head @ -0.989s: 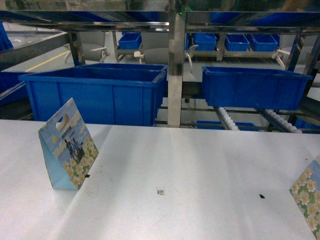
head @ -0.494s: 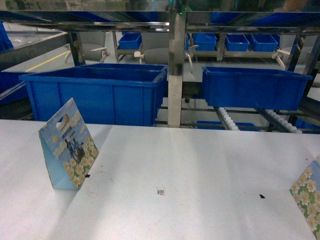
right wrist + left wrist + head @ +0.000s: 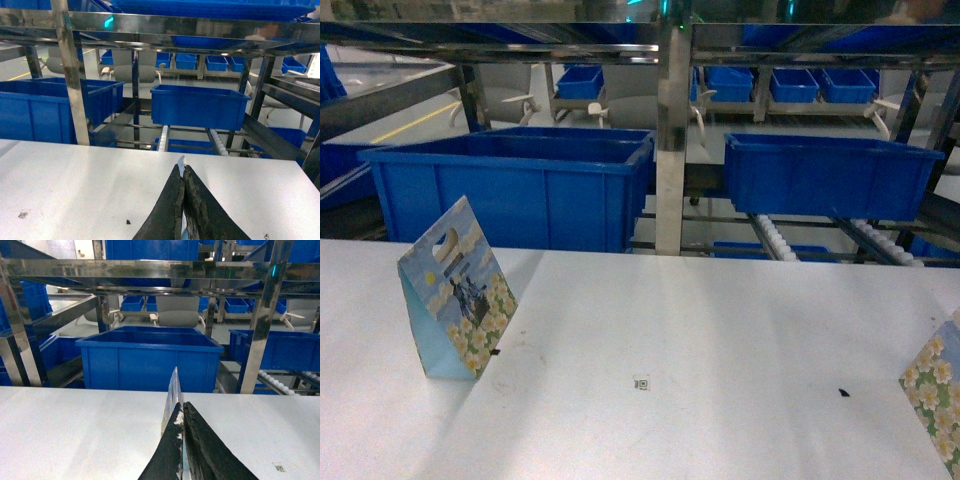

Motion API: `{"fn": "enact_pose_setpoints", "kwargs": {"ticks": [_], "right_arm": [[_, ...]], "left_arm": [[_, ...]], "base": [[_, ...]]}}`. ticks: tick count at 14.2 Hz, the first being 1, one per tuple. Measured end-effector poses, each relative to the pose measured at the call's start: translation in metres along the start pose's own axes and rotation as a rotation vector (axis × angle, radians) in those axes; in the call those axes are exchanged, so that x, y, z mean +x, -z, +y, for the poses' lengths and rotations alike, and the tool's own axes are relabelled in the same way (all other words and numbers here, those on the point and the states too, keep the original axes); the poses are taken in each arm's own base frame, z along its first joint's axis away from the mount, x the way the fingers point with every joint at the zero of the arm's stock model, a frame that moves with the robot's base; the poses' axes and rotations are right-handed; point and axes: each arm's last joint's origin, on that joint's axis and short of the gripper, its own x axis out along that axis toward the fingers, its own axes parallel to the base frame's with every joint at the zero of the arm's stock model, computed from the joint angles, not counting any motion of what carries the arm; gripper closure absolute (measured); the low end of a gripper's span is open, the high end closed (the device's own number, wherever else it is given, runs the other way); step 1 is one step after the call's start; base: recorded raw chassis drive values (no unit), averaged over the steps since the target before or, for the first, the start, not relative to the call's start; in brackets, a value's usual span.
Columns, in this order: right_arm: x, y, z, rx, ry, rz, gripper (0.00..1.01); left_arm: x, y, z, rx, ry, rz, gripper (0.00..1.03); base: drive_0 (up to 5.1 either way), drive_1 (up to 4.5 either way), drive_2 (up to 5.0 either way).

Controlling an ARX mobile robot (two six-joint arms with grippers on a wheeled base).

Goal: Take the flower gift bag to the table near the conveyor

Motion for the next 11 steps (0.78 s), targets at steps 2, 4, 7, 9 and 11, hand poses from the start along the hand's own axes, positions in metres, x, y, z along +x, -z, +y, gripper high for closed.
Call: {"fn": "enact_pose_setpoints", "kwargs": {"ticks": [2, 4, 7, 9, 11], "right_arm": [[-0.004, 0.0, 0.0, 0.0, 0.0, 0.003, 0.99], [-0.007, 0.0, 0.0, 0.0, 0.0, 0.005, 0.99], [-0.011, 0.001, 0.0, 0.0, 0.0, 0.005, 0.99], [-0.016, 0.005, 0.0, 0.0, 0.0, 0.04, 0.99], [-0.023, 0.002, 0.0, 0.0, 0.002, 0.005, 0.99]], "left_arm": [[-0.005, -0.001, 0.0, 0.0, 0.0, -0.005, 1.01], [-0.007, -0.001, 0.0, 0.0, 0.0, -0.004, 1.01], [-0.011, 0.0, 0.0, 0.0, 0.0, -0.003, 1.01], [-0.015, 0.002, 0.0, 0.0, 0.0, 0.013, 1.01], [-0.023, 0.0, 0.0, 0.0, 0.002, -0.01, 1.01]], "base": [[0.0, 0.0, 0.0], [0.0, 0.0, 0.0], [0.0, 0.0, 0.0], [0.0, 0.0, 0.0], [0.0, 0.0, 0.0]]}}
